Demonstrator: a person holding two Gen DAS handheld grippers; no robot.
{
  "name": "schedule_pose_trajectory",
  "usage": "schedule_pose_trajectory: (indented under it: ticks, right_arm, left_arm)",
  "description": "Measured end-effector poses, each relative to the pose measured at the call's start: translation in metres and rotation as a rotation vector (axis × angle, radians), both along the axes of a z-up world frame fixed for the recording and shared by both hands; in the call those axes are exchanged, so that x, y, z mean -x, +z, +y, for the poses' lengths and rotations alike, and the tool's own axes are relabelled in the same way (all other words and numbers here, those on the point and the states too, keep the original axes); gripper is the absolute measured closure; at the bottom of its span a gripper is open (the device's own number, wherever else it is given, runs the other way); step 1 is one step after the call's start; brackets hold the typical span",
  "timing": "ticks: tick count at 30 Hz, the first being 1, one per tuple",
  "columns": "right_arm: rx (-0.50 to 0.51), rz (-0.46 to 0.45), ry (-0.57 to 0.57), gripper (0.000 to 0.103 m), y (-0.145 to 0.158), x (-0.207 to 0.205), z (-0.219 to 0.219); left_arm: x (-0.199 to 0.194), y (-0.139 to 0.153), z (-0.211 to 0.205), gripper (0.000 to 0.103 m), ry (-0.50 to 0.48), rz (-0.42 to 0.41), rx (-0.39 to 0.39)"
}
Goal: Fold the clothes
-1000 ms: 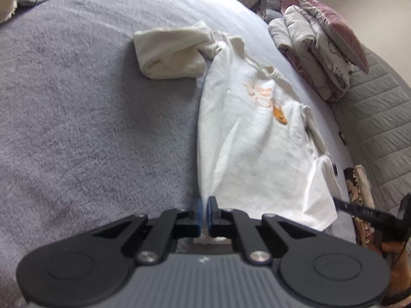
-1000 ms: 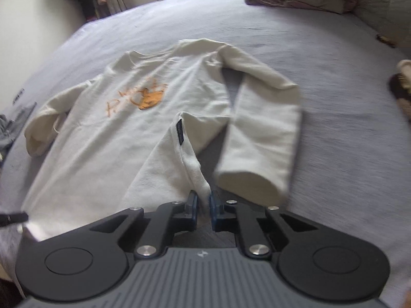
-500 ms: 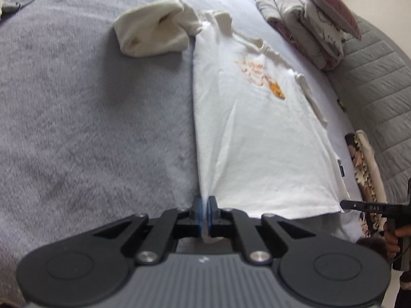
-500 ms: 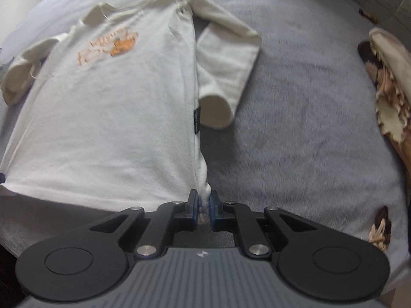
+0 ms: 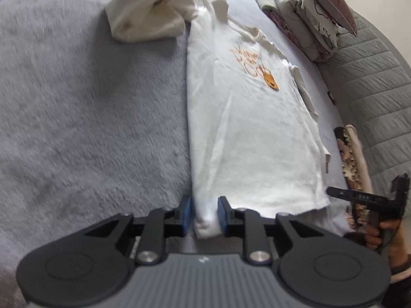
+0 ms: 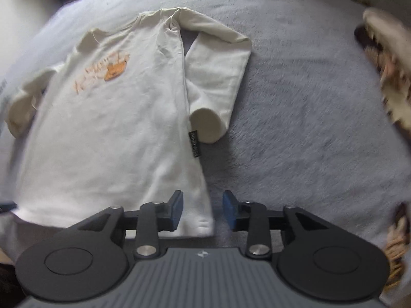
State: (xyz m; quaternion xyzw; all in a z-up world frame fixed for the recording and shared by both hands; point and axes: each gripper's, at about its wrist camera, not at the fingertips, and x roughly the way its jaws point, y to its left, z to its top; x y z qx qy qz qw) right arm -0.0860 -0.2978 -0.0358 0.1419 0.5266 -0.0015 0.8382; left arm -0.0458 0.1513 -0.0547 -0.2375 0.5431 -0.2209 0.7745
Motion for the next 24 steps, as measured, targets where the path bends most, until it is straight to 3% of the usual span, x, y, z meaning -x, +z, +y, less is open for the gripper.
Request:
schedule_pose_trajectory:
  ticks: [4,5,6,12,17,21,24]
  right_arm:
    - [-0.028,0.008,0.011,0.067,-0.012,0.006,0.006]
    - [-0.017,0.004,0.009,0.080,-0.011,0.007,0.007]
    - [-0.016,-0.001,0.001,0.092,-0.009,0.007,0.006]
    - [-0.030,-0.104,-0.064,0.094,0.031,0.010,-0.011]
    - [-0.016,-0.119,-0.056,0.094,0.057,0.010,-0.009]
    - [0.025,-0.080,-0.032,0.094,0.052,0.005,-0.003]
    - [0.046,-0.046,-0.025,0.094,0.034,0.003,-0.001]
  left_arm:
    - [0.000,-0.008,-0.004,0.080,-0.016,0.051,0.063]
    - [0.001,-0.009,-0.006,0.091,-0.024,0.060,0.074]
    - [0.002,-0.009,-0.008,0.093,-0.028,0.061,0.079]
    - [0.014,0.027,0.007,0.095,0.015,-0.044,0.158]
    - [0.017,0.048,0.025,0.095,0.041,-0.061,0.250]
    - [0.017,0.043,0.019,0.095,0.018,-0.042,0.169]
    - [0.017,0.027,0.004,0.095,-0.011,-0.026,0.047]
